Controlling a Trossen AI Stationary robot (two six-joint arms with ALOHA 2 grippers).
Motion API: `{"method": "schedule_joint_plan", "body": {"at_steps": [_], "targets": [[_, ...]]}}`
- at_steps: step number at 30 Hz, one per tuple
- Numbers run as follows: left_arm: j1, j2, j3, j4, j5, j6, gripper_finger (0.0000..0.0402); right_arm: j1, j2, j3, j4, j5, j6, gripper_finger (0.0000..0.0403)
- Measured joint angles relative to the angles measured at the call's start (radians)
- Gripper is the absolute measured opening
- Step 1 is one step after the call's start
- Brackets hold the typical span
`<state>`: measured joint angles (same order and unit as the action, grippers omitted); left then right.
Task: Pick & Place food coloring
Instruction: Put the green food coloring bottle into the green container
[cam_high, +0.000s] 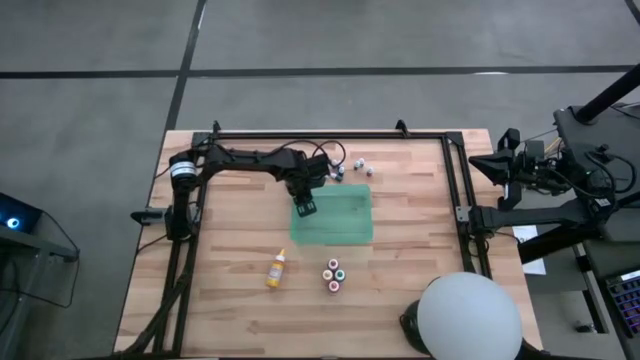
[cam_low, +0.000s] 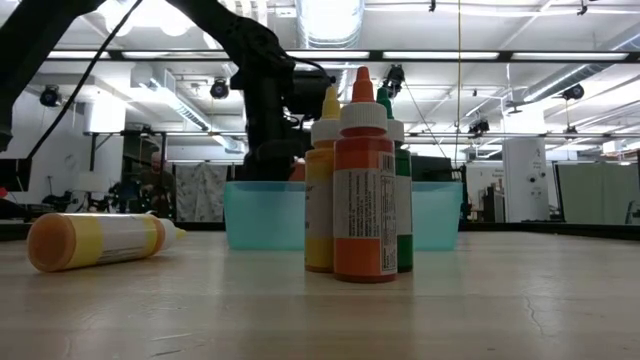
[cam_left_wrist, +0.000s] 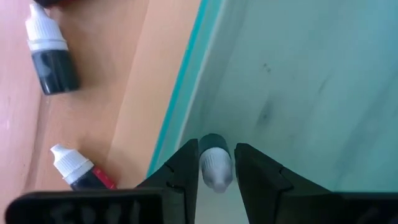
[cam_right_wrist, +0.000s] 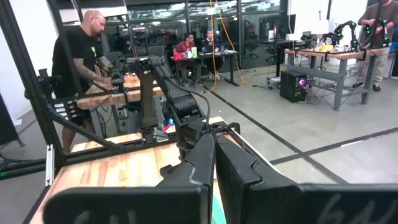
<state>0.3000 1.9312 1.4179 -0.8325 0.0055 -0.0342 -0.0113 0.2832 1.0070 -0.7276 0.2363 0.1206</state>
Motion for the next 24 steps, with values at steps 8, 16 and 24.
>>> {"method": "schedule_joint_plan", "body": {"at_steps": [8, 16, 24], "targets": [[0.000, 0.000, 0.028, -0.032, 0.000, 0.000, 0.0080, 0.000, 0.000, 0.000, 0.000, 0.000, -0.001, 0.0009], [0.000, 0.000, 0.078, -0.098, 0.000, 0.000, 0.0080, 0.000, 0.000, 0.000, 0.000, 0.000, 0.001, 0.0009], [0.000, 0.000, 0.161, -0.143, 0.003, 0.000, 0.0080, 0.000, 0.000, 0.000, 0.000, 0.000, 0.001, 0.0009]]}}
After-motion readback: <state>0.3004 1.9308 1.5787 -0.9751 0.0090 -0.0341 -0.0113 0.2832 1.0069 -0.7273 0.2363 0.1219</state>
